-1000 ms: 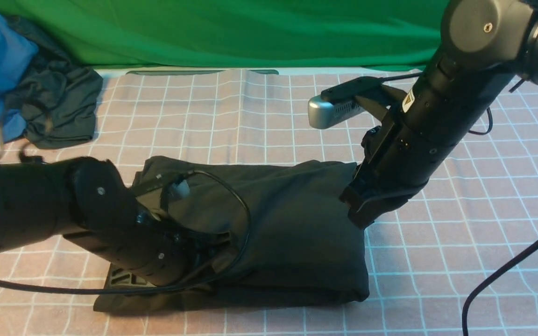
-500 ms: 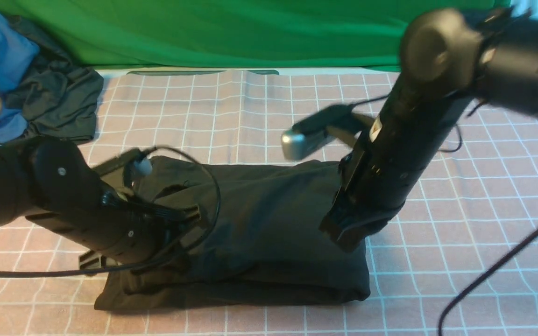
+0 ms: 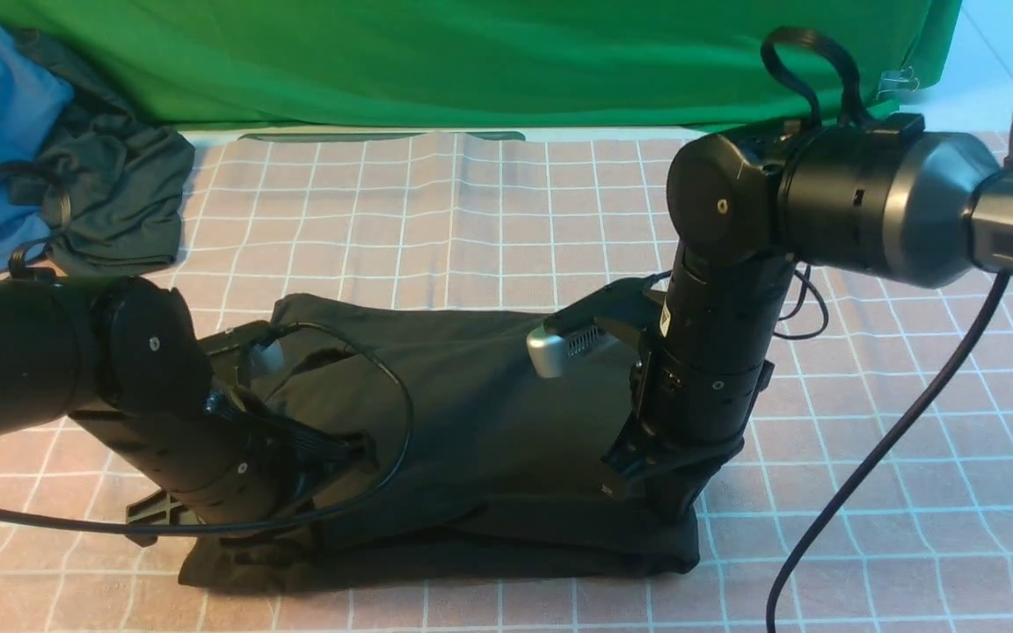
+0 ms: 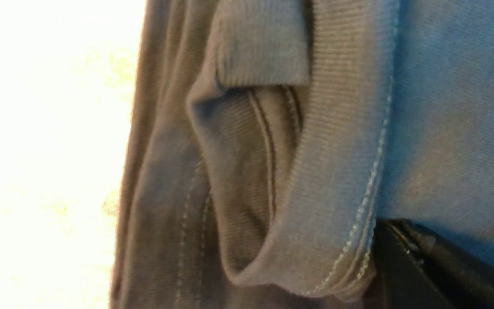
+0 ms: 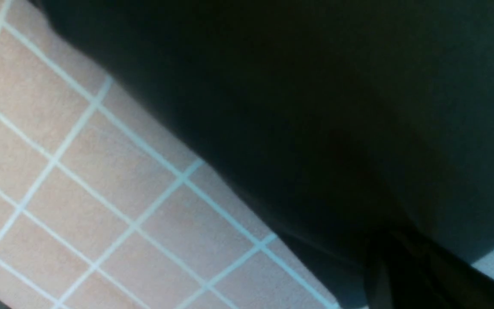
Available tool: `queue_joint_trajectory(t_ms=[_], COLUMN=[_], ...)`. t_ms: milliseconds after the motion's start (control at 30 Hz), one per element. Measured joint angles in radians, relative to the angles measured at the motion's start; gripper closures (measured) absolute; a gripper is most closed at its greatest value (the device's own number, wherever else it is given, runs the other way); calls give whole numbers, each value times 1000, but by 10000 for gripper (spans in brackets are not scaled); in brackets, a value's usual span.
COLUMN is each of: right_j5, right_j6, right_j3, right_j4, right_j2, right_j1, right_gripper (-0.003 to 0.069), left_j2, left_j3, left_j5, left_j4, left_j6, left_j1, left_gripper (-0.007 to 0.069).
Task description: Fold a long-sleeved shirt over a pink coffee tablecloth.
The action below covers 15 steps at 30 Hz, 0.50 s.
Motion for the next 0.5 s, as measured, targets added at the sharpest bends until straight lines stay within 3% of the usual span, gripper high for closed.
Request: queue_joint_trajectory(t_ms=[267, 500], right_j5=[-25, -30], right_j6=[0, 3], right_j3=[47, 49], right_j4=[-14, -18], right_j2=[17, 2], right_j1=[0, 0], right_gripper=[620, 620], left_j2=[0, -25], left_j3=[-2, -2], left_j5=[29, 51], left_j4=[86, 110], left_j6=[-96, -110], left_j1=[23, 127], left_gripper=[610, 610])
